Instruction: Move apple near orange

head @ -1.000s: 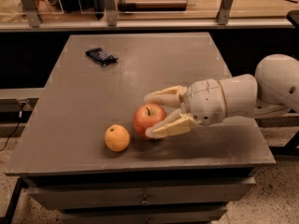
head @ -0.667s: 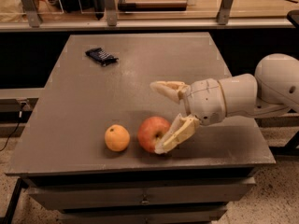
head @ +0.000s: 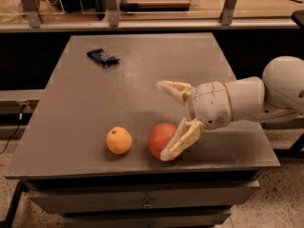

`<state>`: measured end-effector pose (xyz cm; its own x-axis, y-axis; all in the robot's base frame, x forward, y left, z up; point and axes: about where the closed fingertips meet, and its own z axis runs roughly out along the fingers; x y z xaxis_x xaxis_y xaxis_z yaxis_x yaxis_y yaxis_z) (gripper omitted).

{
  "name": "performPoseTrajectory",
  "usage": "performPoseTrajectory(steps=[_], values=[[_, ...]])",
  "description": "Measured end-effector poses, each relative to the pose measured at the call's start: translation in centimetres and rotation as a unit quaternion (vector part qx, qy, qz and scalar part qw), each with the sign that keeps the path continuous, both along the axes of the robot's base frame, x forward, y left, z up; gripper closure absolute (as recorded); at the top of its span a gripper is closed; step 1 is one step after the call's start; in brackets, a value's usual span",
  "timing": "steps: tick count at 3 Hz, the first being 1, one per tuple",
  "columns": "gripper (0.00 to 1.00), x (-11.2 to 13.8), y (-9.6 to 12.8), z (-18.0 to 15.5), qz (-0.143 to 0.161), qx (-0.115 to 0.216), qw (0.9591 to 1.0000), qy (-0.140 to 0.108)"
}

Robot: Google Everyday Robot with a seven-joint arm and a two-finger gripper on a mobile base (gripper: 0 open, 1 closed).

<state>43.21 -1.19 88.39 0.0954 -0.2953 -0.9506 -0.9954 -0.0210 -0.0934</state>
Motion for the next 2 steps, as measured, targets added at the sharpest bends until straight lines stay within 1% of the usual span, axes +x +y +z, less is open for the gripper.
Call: performPoseTrajectory(steps=[2], values=[[0.0, -0.44, 0.2, -0.05, -0.015, -0.011, 0.9998, 0.0]])
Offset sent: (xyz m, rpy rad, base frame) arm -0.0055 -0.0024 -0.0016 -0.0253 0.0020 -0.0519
